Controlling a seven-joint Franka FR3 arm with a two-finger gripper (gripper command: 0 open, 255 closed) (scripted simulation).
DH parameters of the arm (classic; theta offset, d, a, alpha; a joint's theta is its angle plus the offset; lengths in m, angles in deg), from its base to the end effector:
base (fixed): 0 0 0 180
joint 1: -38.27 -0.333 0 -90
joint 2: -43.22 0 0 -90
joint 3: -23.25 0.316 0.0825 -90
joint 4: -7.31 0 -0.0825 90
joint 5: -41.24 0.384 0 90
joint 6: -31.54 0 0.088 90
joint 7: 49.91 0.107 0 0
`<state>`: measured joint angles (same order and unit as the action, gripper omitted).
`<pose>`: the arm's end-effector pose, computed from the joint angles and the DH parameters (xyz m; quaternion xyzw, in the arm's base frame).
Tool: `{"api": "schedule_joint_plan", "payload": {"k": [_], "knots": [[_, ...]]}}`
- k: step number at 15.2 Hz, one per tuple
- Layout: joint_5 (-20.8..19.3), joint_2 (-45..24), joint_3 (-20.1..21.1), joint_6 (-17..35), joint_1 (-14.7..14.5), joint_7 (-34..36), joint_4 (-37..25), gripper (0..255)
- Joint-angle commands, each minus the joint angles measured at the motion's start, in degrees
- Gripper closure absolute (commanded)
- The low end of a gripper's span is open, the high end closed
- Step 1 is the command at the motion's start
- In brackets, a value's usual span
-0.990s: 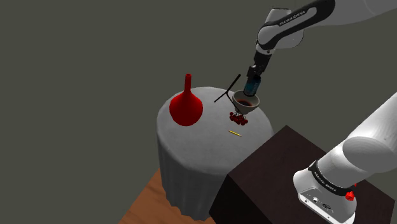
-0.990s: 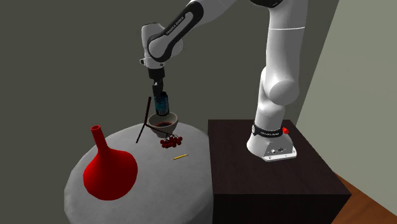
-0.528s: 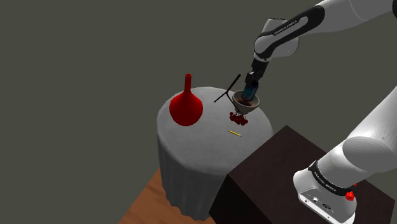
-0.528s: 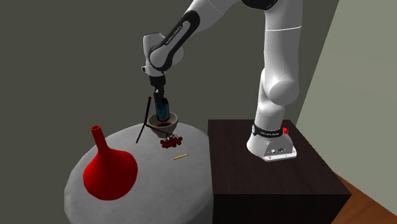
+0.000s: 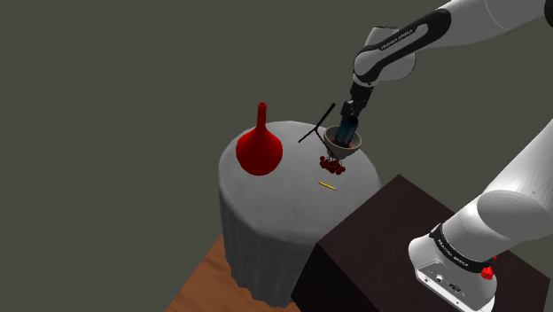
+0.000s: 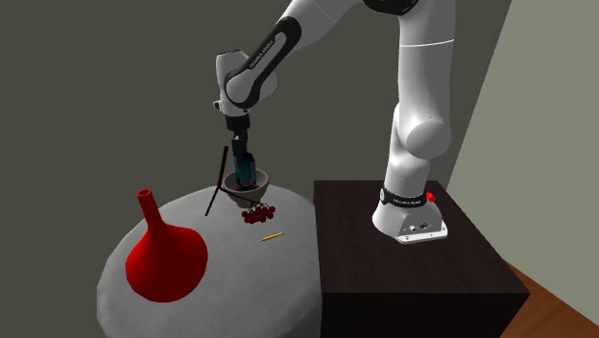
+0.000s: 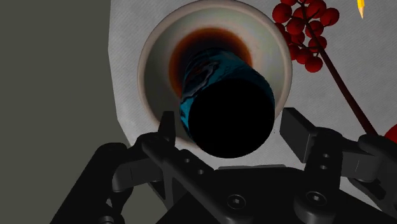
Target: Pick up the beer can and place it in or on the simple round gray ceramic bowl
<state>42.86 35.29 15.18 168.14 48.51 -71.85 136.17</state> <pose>0.5090 -0.1680 0.3046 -0.9998 -0.0221 0.0008 0.0003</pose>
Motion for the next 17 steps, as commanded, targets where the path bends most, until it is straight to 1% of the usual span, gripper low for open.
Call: {"api": "schedule_joint_plan", "payload": {"k": [1, 5, 9, 17], "knots": [[0.00, 0.00, 0.00, 0.01, 0.00, 0.00, -0.01, 0], [0.00, 0.01, 0.00, 0.01, 0.00, 0.00, -0.01, 0], [-1.00, 4.65, -0.16, -6.96, -0.14, 0.70, -2.38, 0], [-1.00, 4.65, -0.16, -6.96, -0.14, 0.70, -2.38, 0]]}}
